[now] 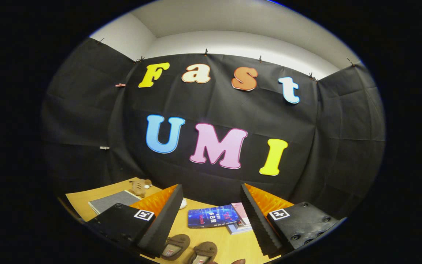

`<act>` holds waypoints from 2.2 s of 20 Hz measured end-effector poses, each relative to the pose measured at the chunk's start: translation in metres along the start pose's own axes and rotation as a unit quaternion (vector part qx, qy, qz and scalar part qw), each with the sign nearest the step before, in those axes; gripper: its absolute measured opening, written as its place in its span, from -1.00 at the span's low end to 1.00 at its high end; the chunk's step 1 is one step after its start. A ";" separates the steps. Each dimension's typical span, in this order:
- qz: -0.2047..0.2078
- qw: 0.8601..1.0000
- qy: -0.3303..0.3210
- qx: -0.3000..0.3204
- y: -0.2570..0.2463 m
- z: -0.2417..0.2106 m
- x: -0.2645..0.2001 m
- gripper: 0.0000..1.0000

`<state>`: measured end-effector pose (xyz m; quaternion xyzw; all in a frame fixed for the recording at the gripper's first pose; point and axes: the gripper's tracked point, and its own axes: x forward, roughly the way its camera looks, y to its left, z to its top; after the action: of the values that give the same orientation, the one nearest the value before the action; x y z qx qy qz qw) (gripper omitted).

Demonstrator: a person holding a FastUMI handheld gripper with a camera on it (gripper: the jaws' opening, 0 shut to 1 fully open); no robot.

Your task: Open the storage box then place both shoes into the box .Put the left shoe in first, then the right shoe, with the right side of both shoes facing outward in a uniform manner.

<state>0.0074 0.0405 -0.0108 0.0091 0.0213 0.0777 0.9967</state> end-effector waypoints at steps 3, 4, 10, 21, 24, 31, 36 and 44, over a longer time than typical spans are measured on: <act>0.081 0.995 0.030 0.053 0.037 -0.009 0.012 0.94; 0.100 0.992 0.041 0.068 0.046 -0.014 0.014 0.94; 0.243 0.930 0.165 0.222 0.133 -0.083 0.037 0.97; 0.297 0.689 0.408 0.521 0.224 -0.256 0.083 0.94; 0.300 0.657 0.425 0.546 0.240 -0.285 0.095 0.94; 0.338 0.590 0.431 0.593 0.269 -0.312 0.103 0.94; 0.370 0.555 0.406 0.624 0.276 -0.295 0.103 0.87; 0.432 0.531 0.408 0.604 0.273 -0.271 0.067 -0.64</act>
<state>0.0198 0.3241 -0.2784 0.5844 0.4611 0.4631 0.4810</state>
